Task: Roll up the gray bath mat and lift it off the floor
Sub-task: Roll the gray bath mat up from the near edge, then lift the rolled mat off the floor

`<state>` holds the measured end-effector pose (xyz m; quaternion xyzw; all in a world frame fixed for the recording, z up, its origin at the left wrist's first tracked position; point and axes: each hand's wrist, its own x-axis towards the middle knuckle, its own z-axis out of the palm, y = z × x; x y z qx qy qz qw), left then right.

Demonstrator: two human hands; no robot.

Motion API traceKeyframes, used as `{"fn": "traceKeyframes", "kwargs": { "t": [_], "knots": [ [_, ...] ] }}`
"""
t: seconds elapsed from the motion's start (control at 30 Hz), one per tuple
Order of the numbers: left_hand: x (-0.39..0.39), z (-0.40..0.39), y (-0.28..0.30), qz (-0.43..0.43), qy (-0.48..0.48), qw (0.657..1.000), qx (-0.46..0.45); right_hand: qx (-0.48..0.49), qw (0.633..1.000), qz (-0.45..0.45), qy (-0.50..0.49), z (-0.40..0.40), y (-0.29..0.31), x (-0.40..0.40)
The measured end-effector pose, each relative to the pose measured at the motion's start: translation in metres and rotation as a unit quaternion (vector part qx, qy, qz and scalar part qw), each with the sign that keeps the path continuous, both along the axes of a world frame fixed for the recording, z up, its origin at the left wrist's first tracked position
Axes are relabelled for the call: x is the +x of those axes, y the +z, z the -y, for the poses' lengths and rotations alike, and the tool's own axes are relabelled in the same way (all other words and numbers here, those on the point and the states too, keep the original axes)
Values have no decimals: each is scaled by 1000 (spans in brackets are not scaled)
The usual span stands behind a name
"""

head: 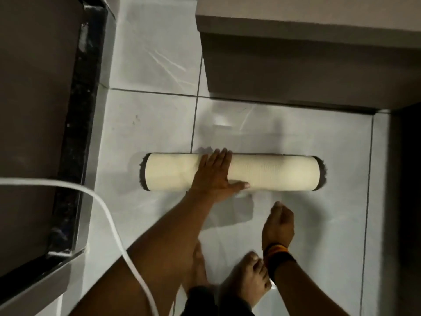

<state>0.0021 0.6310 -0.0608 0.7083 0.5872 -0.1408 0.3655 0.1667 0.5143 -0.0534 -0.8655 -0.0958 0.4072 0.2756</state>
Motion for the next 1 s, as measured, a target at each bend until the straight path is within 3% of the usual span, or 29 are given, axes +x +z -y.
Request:
{"fn": "traceKeyframes", "kwargs": {
  "t": [0.07, 0.13, 0.27, 0.4, 0.5, 0.7, 0.77, 0.87, 0.93, 1.0],
  "knots": [
    [-1, -19, -4, -14, 3, 1000, -1, -27, 954, -218, -203, -23, -13, 2],
    [-1, -38, -11, -14, 5, 1000, -4, 0, 887, -350, -302, -48, -28, 6],
    [-2, -63, -13, -18, 19, 1000, -6, 100, 802, -428, -405, -99, -42, 1],
    [6, -65, 3, -26, -15, 1000, -5, 118, 797, -422, -416, -117, -25, -14],
    [9, -62, 37, -12, 24, 1000, -5, 124, 822, -410, -375, -120, 8, -16],
    [-1, -53, 164, 88, 250, 963, -51, 178, 872, -410, -200, -136, 125, -50],
    [-20, -56, 215, 134, 375, 916, -44, 178, 892, -403, -103, -144, 175, -76],
    [-60, -72, 286, 241, 517, 817, -86, 181, 895, -406, 29, -162, 244, -109],
    [-83, -86, 331, 294, 568, 763, -96, 194, 886, -410, 95, -183, 292, -127],
    [-100, -109, 379, 330, 579, 741, -76, 210, 876, -408, 145, -217, 347, -141]
  ]
}}
